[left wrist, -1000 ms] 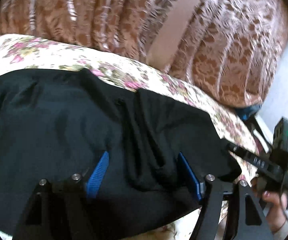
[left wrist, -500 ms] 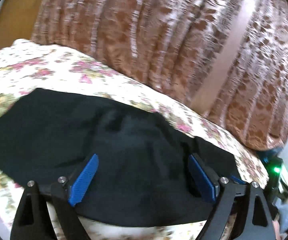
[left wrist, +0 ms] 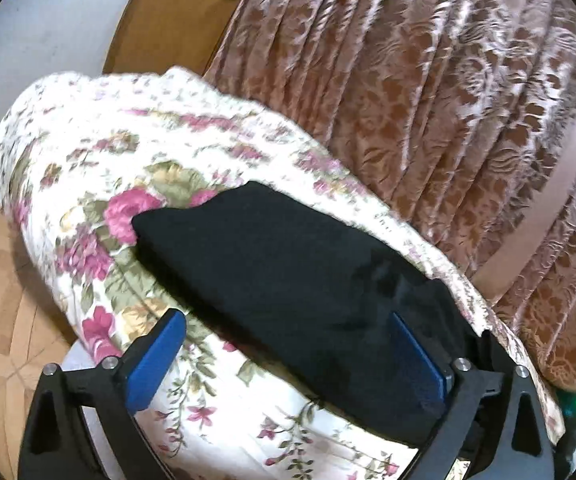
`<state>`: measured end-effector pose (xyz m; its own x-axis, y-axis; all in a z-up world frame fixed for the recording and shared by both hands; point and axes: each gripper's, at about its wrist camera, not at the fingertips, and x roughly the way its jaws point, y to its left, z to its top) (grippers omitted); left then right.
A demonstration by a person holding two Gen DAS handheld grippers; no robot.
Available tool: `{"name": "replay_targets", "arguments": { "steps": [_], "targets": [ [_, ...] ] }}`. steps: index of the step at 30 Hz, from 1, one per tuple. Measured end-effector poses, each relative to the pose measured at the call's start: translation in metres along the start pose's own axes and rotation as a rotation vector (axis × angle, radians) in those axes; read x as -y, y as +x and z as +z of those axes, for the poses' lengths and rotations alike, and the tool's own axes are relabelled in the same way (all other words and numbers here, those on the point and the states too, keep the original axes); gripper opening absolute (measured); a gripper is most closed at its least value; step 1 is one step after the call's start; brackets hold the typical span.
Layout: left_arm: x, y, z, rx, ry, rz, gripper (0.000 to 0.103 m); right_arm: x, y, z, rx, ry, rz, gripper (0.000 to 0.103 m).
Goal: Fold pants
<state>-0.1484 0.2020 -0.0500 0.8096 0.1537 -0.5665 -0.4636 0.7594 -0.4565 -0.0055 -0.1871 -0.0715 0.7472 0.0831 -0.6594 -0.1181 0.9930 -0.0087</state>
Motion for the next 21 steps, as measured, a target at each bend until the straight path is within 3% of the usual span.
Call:
{"name": "replay_targets", "arguments": {
  "steps": [7, 15, 21],
  "targets": [
    [-0.018, 0.022, -0.008, -0.102, -0.119, -0.038, 0.101, 0.001, 0.0, -0.001, 0.008, 0.003, 0.003, 0.037],
    [-0.041, 0.03, -0.002, -0.076, -0.257, -0.133, 0.101, 0.002, 0.0, -0.001, 0.009, 0.009, 0.007, 0.038],
    [-0.047, 0.035, 0.008, -0.053, -0.278, -0.129, 0.102, 0.002, 0.0, -0.001, 0.01, 0.008, 0.009, 0.038]
  ]
}}
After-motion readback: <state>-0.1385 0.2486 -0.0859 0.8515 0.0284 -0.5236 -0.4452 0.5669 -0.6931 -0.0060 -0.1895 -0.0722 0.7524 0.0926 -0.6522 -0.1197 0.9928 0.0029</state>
